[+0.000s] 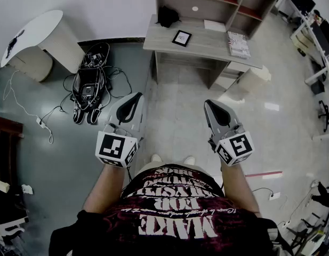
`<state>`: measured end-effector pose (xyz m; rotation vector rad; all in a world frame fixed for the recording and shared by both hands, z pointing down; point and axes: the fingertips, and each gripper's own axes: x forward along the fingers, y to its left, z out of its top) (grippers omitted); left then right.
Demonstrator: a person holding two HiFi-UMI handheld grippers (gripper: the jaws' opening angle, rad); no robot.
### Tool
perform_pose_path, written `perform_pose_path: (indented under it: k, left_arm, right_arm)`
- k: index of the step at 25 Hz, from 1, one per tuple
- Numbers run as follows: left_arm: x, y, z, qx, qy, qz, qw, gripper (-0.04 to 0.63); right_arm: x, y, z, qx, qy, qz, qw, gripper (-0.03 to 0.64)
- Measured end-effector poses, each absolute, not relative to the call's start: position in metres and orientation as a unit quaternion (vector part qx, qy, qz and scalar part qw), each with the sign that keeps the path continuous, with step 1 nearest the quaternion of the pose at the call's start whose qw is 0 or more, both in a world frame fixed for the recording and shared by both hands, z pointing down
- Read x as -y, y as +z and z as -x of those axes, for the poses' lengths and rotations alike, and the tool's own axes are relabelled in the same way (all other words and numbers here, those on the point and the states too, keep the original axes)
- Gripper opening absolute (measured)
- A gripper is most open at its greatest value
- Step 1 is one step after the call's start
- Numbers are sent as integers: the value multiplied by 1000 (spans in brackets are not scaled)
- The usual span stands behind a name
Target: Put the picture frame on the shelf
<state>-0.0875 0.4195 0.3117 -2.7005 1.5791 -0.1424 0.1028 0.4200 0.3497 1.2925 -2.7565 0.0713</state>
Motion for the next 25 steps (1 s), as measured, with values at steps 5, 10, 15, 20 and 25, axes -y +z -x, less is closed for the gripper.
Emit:
perform_pose_path:
  k: [5, 10, 15, 20, 25]
  left_arm:
    - [-418, 320, 129, -493, -31, 869, -15, 5]
    - [-410, 323, 148, -476, -18, 879, -23, 5]
    - [-399, 329, 155, -473, -12, 880, -32, 4]
    - [-389, 349, 162, -480, -23, 876, -46, 4]
    - [-376, 351, 160, -482, -26, 875, -42, 3]
  right_arm:
    - [-425, 353, -60, 902, 37, -428, 37, 25]
    - [-429, 355, -49, 888, 46, -455, 47, 26]
    - [-420, 362, -62, 870, 78, -483, 50, 25]
    - [-407, 363, -58, 871, 77, -483, 38, 25]
    - [-393, 369, -54, 879, 70, -471, 31, 25]
